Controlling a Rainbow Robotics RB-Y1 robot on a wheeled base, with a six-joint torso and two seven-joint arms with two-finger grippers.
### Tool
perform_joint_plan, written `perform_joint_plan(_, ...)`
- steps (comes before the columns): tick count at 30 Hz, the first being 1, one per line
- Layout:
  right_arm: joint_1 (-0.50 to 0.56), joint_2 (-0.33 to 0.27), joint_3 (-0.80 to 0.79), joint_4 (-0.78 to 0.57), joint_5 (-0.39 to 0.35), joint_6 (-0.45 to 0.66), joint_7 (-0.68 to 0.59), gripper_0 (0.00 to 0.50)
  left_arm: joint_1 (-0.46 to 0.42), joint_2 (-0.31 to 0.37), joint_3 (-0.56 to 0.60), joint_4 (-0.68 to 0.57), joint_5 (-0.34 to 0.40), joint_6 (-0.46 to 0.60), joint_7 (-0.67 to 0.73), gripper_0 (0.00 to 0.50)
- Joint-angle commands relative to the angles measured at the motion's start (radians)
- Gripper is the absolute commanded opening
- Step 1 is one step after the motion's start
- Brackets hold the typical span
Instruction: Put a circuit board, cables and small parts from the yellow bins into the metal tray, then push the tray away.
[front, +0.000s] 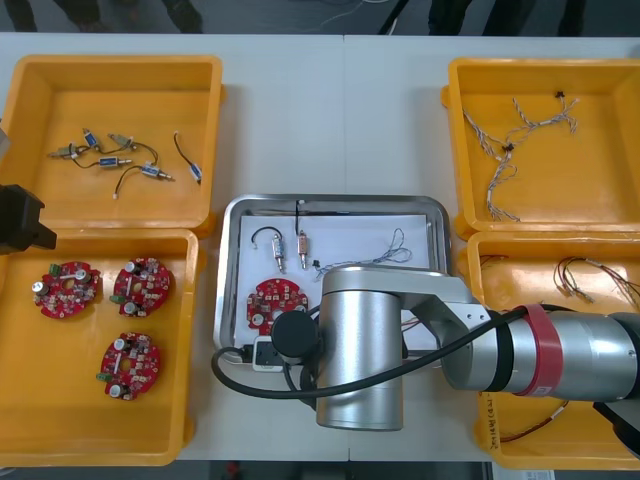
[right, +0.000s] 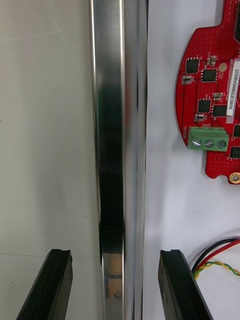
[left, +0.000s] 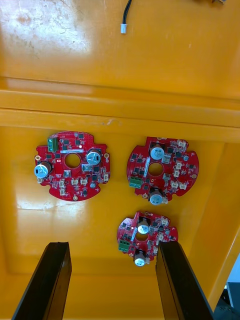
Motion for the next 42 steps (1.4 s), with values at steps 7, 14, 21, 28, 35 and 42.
perform_joint_plan(7,-0.013,-0.028,0.028,-0.009,0.027,-0.009,-0.039,0.500,0.014,0.051,0.030,-0.027,-0.009,0.007,-0.069,0.500)
perform_joint_plan(14,-0.013,-0.017,0.042,0.021,0.051,-0.017,-0.044,0.500,0.014,0.051,0.030,-0.027,-0.009,0.007,-0.069,0.500)
perform_joint_plan(21,-0.011,-0.011,0.044,0.023,0.054,-0.017,-0.048,0.500,0.014,0.051,0.030,-0.027,-0.009,0.007,-0.069,0.500)
perform_joint_plan(28,-0.011,0.008,0.044,0.023,0.053,-0.017,-0.051,0.500,0.014,0.051,0.030,-0.027,-0.009,0.007,-0.069,0.500)
perform_joint_plan(35,-0.011,0.025,0.042,0.021,0.059,-0.012,-0.061,0.500,0.014,0.051,0.030,-0.027,-0.009,0.007,-0.069,0.500)
perform_joint_plan(42,-0.013,0.025,0.044,0.012,0.063,-0.008,-0.062,0.500,0.014,0.051,0.030,-0.027,-0.009,0.007,-0.069,0.500)
